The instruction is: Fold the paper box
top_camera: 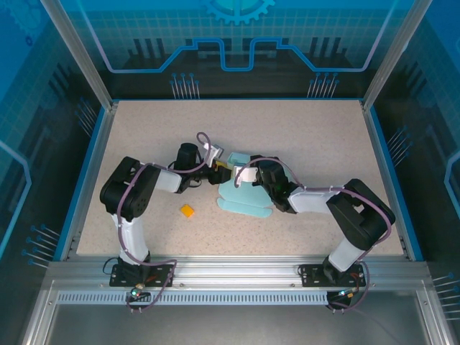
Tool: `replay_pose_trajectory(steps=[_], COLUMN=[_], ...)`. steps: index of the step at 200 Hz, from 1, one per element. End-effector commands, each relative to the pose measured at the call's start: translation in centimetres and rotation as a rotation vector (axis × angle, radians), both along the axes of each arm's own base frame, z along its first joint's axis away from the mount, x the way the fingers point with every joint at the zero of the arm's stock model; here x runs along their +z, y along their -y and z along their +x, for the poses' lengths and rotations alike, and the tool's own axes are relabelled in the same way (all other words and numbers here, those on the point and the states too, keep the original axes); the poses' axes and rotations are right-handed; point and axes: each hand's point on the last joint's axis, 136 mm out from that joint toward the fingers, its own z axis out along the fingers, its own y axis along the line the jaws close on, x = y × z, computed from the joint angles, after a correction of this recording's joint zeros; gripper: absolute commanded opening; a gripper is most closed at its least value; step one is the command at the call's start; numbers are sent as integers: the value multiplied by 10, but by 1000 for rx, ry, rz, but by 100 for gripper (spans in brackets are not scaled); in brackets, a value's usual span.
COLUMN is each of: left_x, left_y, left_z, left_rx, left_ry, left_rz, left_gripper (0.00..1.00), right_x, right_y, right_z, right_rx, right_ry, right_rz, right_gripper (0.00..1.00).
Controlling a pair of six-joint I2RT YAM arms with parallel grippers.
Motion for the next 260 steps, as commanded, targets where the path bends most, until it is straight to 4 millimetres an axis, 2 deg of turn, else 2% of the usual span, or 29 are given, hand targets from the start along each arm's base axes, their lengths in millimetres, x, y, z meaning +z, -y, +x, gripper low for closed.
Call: replay_pose_trajectory(steps=[1, 47, 96, 145, 207, 260], left_x=[21, 24, 30, 30, 32, 47], left_y=[2, 2, 18, 14, 8, 0], left_z=[7, 13, 16, 21, 32, 37], left_rx=[11, 42, 52, 100, 203, 276], left_ry=[92, 81, 84, 87, 78, 135], left_rz=[-12, 2, 19, 12, 17, -3], left_gripper=[51, 54, 58, 56, 59, 54], right_x=[-3, -7, -9, -10, -8, -9], right_y=[-13, -13, -13, -14, -14, -14], right_z=[-11, -14, -15, -15, -16, -17], right_rx=[51, 52, 49, 50, 50, 54], right_ry=[5, -15, -46, -69, -93, -122], right_rz=[-8, -8, -4, 11, 25, 39], right_gripper=[0, 0, 0, 0, 0, 0])
